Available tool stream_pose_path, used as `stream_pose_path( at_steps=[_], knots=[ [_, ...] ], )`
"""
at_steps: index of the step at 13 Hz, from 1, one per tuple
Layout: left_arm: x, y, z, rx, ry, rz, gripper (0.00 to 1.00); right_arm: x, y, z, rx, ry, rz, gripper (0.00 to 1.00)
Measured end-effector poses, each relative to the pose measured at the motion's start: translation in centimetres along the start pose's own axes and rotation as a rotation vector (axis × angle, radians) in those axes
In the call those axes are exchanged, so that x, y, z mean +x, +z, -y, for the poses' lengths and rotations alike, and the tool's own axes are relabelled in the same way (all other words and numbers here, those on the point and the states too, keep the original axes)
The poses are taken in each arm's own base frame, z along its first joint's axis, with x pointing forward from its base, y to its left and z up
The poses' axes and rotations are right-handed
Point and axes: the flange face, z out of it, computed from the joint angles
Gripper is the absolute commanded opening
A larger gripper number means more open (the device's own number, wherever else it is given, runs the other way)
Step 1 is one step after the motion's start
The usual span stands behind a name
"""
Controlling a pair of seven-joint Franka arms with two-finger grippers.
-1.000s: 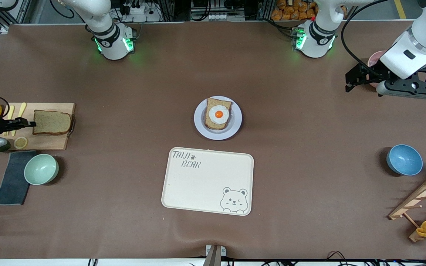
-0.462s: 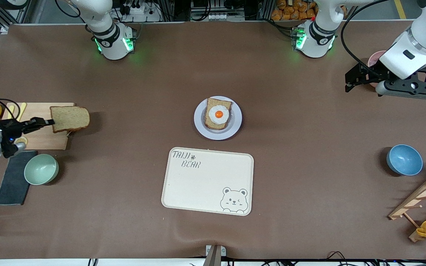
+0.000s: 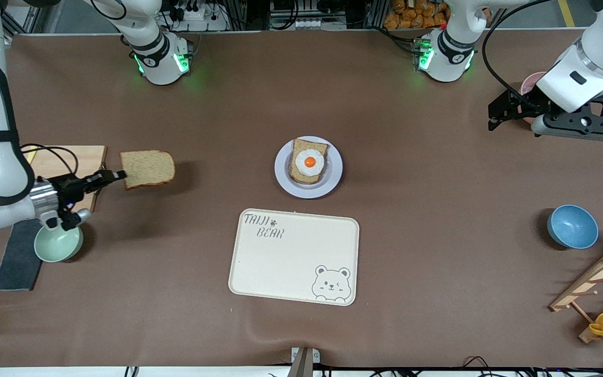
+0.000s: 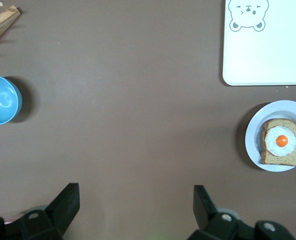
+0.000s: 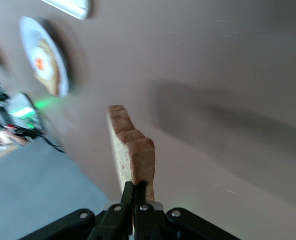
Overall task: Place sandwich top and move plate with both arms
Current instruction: 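Lift the bread slice and carry it toward the white plate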
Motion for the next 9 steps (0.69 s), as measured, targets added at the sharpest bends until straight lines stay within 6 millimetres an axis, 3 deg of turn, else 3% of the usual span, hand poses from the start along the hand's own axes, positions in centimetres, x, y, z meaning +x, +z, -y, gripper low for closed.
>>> stream_pose_path(
  at_steps=[5,9],
  knots=[
    [0.0,0.0,0.0,0.0,0.0,0.0,1.0,2.7,8.7,8.0,0.056,0.029,-0.054,0.0],
    [0.0,0.0,0.0,0.0,0.0,0.001,1.0,3.7,15.1,12.8,0.114,0.08,-0.095,0.0]
  ],
)
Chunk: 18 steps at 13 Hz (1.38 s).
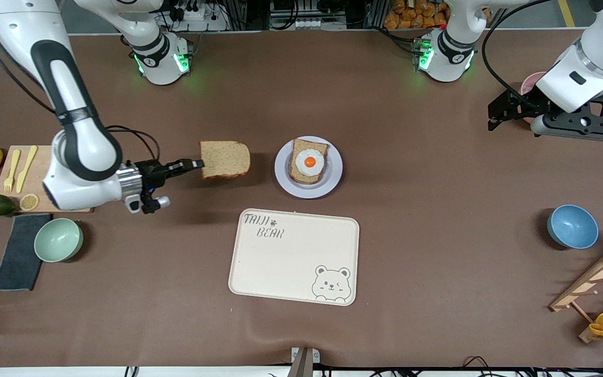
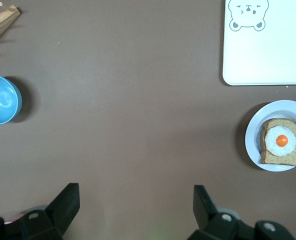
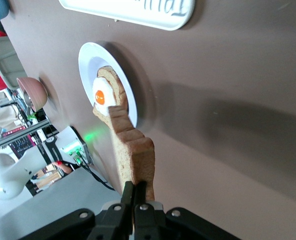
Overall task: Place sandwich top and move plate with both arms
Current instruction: 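Lift the bread slice and carry it toward the white plate, then lower the bread slice onto the egg toast and open the right gripper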
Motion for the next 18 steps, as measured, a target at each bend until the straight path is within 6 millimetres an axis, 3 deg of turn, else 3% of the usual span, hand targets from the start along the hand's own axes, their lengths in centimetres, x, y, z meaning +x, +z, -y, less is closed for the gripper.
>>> stream_pose_path(
  at_steps=[4,6,9,13,18],
  knots=[
    [0.0,0.0,0.0,0.0,0.0,0.0,1.0,0.1,7.3,6.0,-0.043,0.059,-0.052,0.0],
    [0.0,0.0,0.0,0.0,0.0,0.0,1.0,-0.2,10.8,7.5,-0.056,0.075,-0.082,0.0],
    [0.0,0.0,0.0,0.0,0.0,0.0,1.0,-0.9,14.9,8.8,-0.026,0.1,-0.117,0.0],
    [0.0,0.0,0.0,0.0,0.0,0.0,1.0,-1.3,17.9,10.6,-0.032,0.117,-0.196,0.0],
    [0.0,0.0,0.0,0.0,0.0,-0.001,1.0,-1.2,21.4,9.8,-0.089,0.129,-0.247,0.0]
  ],
)
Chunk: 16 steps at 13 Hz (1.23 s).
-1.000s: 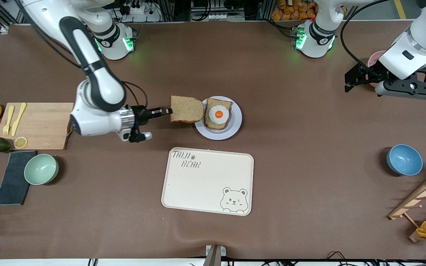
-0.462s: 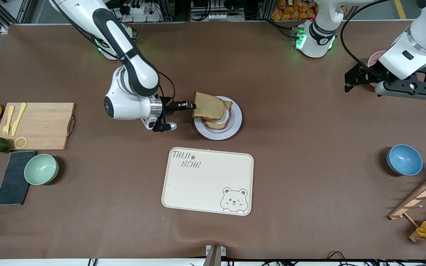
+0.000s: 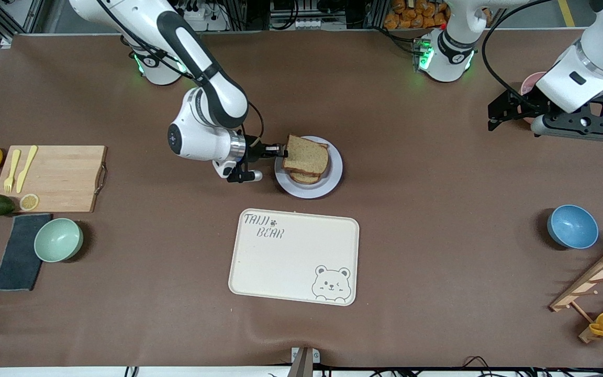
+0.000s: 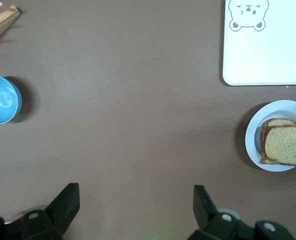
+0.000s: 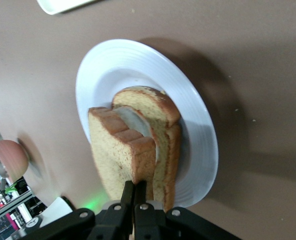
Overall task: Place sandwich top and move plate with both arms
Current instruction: 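Lower the bread slice onto the egg toast and open the right gripper, then withdraw the right gripper while the left gripper moves toward the plate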
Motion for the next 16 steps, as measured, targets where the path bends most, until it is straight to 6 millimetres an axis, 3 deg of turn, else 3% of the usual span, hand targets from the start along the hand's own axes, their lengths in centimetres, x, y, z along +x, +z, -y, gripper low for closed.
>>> stream_pose_path(
  at_steps=[2,4,6,12,16],
  knots=[
    [0.0,0.0,0.0,0.0,0.0,-0.001,1.0,0.3,0.5,-0.7,-0.014,0.009,-0.015,0.33],
    [0.0,0.0,-0.1,0.0,0.001,-0.001,1.0,0.5,0.8,-1.2,-0.02,0.017,-0.02,0.37],
    [0.0,0.0,-0.1,0.0,0.002,-0.001,1.0,0.6,0.8,-1.4,-0.021,0.031,-0.022,0.5],
    [0.0,0.0,-0.2,0.0,0.004,-0.001,1.0,1.8,-0.7,-0.6,0.004,0.136,-0.04,0.48],
    [0.0,0.5,-0.2,0.001,0.003,0.01,1.0,4.2,-5.0,-1.2,-0.018,0.132,-0.016,0.49]
  ],
)
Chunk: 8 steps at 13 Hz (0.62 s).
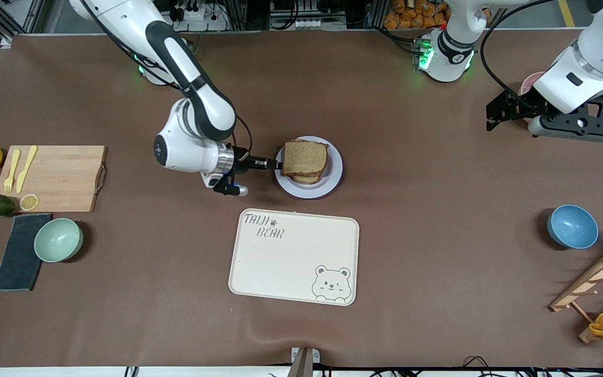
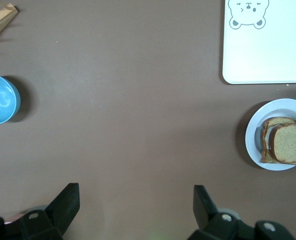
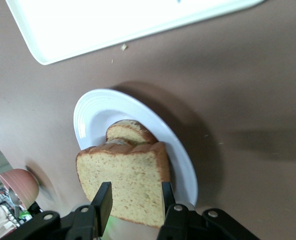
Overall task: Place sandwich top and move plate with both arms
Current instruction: 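Withdraw the right gripper while the left gripper moves toward the plate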
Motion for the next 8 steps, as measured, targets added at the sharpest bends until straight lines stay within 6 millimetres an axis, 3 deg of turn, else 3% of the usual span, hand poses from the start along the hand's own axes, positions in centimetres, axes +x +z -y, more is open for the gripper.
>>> stream_pose_path(
  at_steps=[4,6,8],
  knots=[
    [0.2,1.5,0.0,-0.003,0.0,0.032,1.0,2.3,-5.3,-1.1,-0.064,0.04,0.067,0.75],
    [0.1,2.3,-0.2,-0.01,0.0,0.047,1.0,4.1,-9.4,-3.6,-0.127,0.051,0.091,0.84],
    [0.0,2.8,-0.2,-0.01,0.0,0.059,1.0,5.7,-13.8,-6.1,-0.206,0.054,0.105,1.0]
  ],
)
